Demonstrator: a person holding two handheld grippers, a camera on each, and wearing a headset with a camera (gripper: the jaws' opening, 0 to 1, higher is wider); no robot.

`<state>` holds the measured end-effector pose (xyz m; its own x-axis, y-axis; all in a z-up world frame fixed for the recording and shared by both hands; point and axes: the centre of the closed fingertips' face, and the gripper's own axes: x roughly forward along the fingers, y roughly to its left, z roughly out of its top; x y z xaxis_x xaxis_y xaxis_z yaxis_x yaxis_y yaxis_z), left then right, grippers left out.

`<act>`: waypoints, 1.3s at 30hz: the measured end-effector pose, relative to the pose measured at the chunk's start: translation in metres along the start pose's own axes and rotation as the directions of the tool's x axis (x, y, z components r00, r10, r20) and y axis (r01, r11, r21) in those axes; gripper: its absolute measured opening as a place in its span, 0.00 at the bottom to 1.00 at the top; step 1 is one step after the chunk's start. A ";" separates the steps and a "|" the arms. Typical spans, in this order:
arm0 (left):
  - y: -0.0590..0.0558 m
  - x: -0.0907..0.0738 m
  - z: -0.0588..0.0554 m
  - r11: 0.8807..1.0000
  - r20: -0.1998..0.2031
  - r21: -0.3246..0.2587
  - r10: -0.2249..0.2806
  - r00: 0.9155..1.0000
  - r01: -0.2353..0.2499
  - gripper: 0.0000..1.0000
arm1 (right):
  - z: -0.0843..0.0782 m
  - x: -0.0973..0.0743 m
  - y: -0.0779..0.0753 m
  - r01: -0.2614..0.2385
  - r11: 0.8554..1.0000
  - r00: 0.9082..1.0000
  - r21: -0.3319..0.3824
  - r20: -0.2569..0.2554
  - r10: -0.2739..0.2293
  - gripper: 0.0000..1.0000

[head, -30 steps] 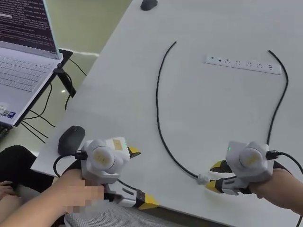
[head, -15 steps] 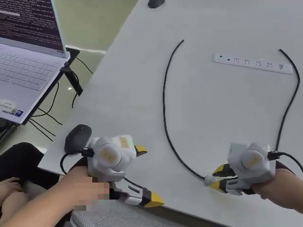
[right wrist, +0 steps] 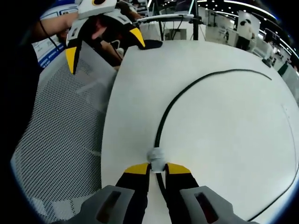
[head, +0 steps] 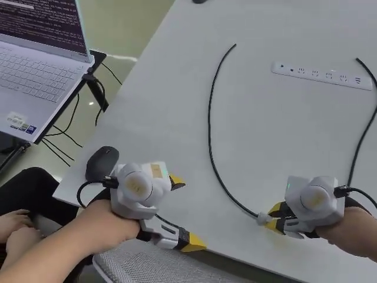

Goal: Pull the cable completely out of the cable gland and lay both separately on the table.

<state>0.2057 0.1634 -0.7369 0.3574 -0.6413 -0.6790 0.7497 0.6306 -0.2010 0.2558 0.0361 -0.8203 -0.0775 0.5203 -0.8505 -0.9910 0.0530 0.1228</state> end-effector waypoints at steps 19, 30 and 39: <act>-0.010 0.017 0.027 0.999 0.038 0.038 -0.024 0.999 0.023 0.82 | 0.018 -0.033 0.001 -0.007 0.996 0.999 0.092 0.038 0.003 0.06; -0.013 0.025 0.054 0.996 0.070 0.078 -0.058 0.996 0.053 0.81 | 0.041 -0.059 0.003 0.027 0.999 0.998 0.025 0.053 -0.028 0.06; -0.020 0.026 0.073 0.992 0.121 0.091 -0.102 0.987 0.091 0.81 | 0.062 -0.077 0.009 0.032 0.999 0.997 0.020 0.071 -0.033 0.06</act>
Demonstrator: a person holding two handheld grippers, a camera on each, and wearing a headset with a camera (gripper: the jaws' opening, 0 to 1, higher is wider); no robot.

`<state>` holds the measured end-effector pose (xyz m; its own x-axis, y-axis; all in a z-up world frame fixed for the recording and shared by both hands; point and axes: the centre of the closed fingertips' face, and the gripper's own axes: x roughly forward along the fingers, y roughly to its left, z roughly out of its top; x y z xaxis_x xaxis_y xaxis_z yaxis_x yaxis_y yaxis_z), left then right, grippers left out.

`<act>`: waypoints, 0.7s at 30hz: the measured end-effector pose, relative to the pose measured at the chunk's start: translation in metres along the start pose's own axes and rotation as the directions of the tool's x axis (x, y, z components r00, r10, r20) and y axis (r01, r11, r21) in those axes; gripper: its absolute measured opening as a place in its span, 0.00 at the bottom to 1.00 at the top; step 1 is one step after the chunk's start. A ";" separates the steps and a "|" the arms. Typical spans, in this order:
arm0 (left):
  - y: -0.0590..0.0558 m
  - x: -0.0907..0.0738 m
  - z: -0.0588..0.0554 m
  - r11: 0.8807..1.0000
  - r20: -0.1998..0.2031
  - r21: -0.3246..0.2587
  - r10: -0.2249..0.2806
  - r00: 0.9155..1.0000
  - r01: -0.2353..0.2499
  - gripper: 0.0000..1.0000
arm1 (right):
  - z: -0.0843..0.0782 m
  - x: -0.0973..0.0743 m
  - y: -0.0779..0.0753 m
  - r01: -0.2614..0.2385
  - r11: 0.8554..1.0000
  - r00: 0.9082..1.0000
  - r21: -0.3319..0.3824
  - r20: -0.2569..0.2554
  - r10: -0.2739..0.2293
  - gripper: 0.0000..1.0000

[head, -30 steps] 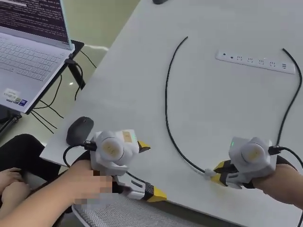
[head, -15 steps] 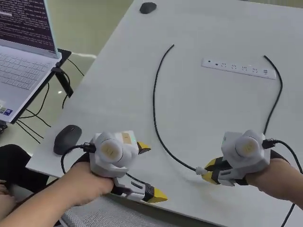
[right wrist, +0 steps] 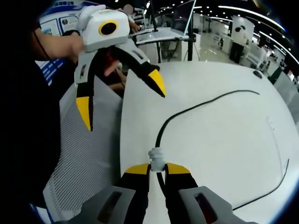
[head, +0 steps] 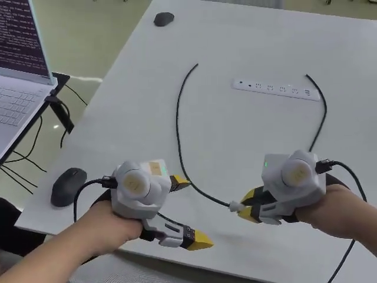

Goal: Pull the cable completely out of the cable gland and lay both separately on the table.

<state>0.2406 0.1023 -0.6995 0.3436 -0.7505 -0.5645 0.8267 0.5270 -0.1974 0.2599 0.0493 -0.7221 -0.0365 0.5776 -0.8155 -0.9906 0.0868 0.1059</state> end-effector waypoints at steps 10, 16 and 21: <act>-0.007 0.003 0.018 0.999 0.050 0.037 -0.040 0.998 0.038 0.80 | 0.022 -0.018 0.011 -0.004 0.999 1.000 -0.047 0.022 0.005 0.06; -0.007 0.006 0.030 0.999 0.096 0.009 -0.047 0.994 0.046 0.76 | 0.030 -0.029 0.018 -0.005 0.996 1.000 -0.088 0.024 0.007 0.06; -0.010 0.004 0.040 0.999 0.131 -0.003 -0.052 0.990 0.053 0.72 | 0.039 -0.037 0.023 0.001 0.992 0.999 -0.129 0.035 0.003 0.06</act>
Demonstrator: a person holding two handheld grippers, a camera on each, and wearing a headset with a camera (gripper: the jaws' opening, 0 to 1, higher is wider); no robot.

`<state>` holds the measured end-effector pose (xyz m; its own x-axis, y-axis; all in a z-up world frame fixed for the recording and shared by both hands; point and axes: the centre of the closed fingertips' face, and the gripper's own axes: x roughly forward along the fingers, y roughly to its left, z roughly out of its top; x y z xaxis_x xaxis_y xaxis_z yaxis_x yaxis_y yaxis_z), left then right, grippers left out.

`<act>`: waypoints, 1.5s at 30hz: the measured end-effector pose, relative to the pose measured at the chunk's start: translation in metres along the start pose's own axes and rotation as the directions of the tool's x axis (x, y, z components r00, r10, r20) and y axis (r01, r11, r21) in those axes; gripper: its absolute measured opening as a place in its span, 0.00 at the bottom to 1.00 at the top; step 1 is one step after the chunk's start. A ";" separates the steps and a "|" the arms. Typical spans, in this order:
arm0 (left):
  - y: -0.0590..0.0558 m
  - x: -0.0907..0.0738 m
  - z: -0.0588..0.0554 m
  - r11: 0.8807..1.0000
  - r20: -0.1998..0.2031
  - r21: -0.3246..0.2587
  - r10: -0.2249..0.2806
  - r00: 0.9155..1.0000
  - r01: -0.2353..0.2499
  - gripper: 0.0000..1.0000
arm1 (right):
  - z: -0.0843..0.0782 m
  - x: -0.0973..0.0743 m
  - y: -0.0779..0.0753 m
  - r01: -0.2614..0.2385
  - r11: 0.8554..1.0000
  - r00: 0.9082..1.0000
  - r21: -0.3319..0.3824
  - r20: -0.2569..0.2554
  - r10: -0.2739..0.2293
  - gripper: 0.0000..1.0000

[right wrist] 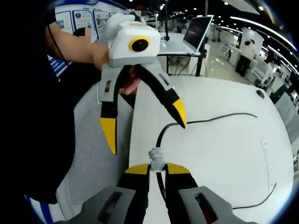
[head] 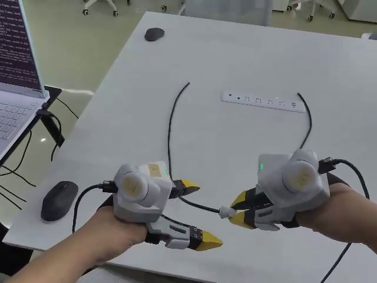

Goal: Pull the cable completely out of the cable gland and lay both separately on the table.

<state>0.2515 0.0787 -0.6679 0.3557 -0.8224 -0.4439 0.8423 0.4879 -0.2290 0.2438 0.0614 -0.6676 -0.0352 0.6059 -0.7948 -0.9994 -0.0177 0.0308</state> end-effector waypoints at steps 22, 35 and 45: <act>-0.011 0.009 0.016 0.998 0.070 -0.024 -0.063 0.996 0.065 0.45 | 0.006 -0.011 0.003 0.000 0.995 1.000 -0.100 0.000 0.000 0.06; -0.016 0.014 0.020 0.992 0.060 0.027 -0.123 0.991 0.122 0.20 | 0.003 -0.014 0.003 -0.004 0.990 1.000 -0.144 0.011 0.005 0.06; -0.019 0.016 0.020 0.986 0.059 0.086 -0.150 0.987 0.145 0.17 | 0.001 -0.013 0.002 -0.031 0.982 0.999 -0.184 0.014 0.034 0.06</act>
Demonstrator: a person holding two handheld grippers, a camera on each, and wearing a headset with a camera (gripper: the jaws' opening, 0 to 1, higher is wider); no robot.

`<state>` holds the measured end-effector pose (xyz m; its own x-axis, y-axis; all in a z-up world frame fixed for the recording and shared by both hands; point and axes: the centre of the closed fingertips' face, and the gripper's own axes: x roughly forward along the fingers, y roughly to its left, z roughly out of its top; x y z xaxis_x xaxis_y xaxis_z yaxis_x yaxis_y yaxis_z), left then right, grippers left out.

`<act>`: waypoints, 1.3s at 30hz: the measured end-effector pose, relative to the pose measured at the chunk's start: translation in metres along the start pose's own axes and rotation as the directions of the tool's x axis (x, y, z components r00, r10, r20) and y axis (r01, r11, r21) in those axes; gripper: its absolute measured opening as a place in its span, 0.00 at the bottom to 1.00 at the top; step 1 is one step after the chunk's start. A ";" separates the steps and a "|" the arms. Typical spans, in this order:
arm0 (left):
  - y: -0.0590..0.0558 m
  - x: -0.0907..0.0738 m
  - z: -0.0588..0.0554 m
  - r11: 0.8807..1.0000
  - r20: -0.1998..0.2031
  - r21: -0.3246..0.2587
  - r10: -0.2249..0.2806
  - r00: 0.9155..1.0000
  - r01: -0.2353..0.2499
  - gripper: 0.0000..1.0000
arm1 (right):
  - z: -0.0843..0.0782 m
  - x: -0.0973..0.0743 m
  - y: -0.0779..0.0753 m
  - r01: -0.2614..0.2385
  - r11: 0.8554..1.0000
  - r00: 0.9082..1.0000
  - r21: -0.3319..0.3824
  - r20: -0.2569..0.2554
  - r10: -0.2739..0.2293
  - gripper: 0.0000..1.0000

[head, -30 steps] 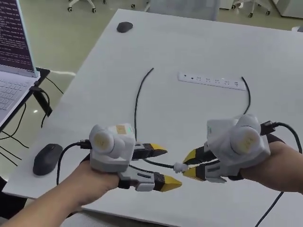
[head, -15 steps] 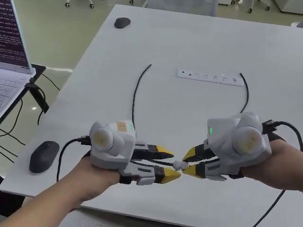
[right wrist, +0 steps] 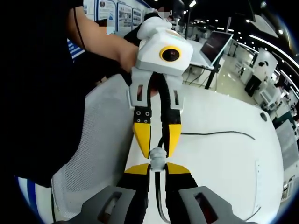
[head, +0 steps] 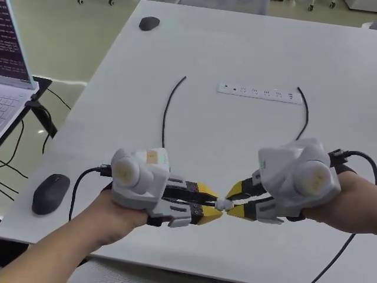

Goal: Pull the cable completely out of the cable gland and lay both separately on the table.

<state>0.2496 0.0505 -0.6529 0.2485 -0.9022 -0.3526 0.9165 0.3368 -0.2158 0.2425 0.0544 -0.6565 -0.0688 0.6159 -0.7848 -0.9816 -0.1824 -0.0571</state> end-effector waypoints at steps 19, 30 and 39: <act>0.005 0.000 0.013 1.000 0.030 -0.005 -0.008 1.000 0.009 0.15 | 0.001 -0.010 -0.008 -0.028 1.000 0.992 -0.003 0.126 0.028 0.07; 0.002 -0.002 0.017 0.999 0.001 -0.031 -0.014 1.000 0.014 0.15 | 0.003 -0.012 -0.009 -0.006 0.997 0.987 0.082 0.162 -0.007 0.08; -0.001 -0.004 0.024 1.000 0.010 -0.017 -0.025 1.000 0.025 0.15 | 0.008 -0.027 -0.011 -0.102 0.944 0.940 0.313 0.340 -0.011 0.12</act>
<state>0.2552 0.0468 -0.6295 0.2287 -0.9131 -0.3375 0.9169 0.3186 -0.2405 0.2535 0.0457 -0.6297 -0.1146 0.8418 -0.5275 -0.9757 0.0044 0.2190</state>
